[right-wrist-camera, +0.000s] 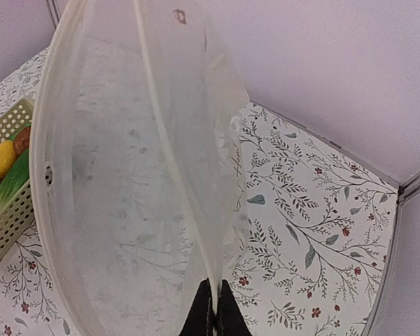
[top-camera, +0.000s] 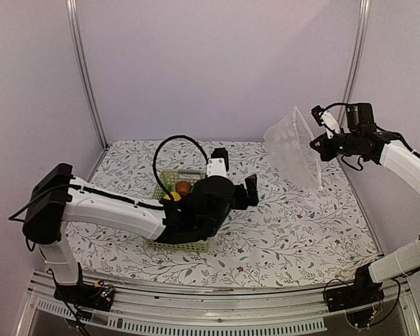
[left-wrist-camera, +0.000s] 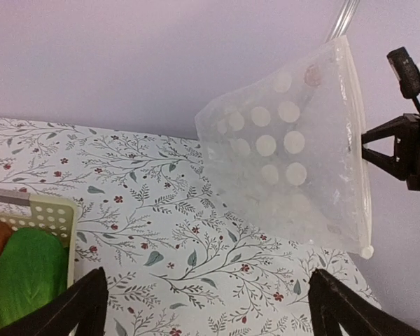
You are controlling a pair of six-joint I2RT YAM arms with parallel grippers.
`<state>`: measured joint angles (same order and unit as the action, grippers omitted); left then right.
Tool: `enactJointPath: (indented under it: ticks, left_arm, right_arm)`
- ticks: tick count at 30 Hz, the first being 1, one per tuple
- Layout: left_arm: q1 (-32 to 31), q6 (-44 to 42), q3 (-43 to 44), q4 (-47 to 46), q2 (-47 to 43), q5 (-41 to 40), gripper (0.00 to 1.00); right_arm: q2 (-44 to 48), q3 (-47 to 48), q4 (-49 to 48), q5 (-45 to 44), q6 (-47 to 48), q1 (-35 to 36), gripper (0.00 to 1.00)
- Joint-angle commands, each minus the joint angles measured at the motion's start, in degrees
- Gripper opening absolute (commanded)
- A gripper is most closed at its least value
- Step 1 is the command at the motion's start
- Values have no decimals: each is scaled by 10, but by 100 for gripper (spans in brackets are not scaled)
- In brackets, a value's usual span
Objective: Place the food in the zip-top bag and seal the zipper
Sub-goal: Pick up the fake fruit from the bin.
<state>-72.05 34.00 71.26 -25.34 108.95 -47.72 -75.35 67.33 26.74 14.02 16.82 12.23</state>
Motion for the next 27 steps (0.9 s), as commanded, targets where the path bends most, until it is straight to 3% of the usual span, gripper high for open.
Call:
enactJointPath:
  ticks: [1,4,7,10,11,16,21,25,27]
  left_arm:
    - [-8,-53,-76,59,-79,-23,100]
    - [-10,-65,-109,106,-116,-19,100]
    - [-11,-20,-110,218,-149,-50,100]
    - [-1,180,-88,475,-174,-124,100]
    - [7,213,-84,519,-179,-121,100]
    - [20,170,-111,567,-206,-105,100]
    - [47,137,-101,593,-219,29,94]
    - [105,147,-81,628,-206,199,85]
    - [128,146,-76,641,-198,243,83]
  right_arm:
    - [-15,16,-48,-16,20,-16,0]
    - [-15,-8,-68,29,13,-16,0]
    - [-14,-33,-68,64,16,-17,0]
    - [-6,-60,-83,88,16,-17,0]
    - [-4,-65,-84,94,17,-16,0]
    - [-6,-91,-93,99,31,-17,0]
    - [-15,-98,-96,143,31,-18,0]
    - [-20,-100,-96,151,37,-19,0]
    - [-24,-100,-95,152,43,-18,0]
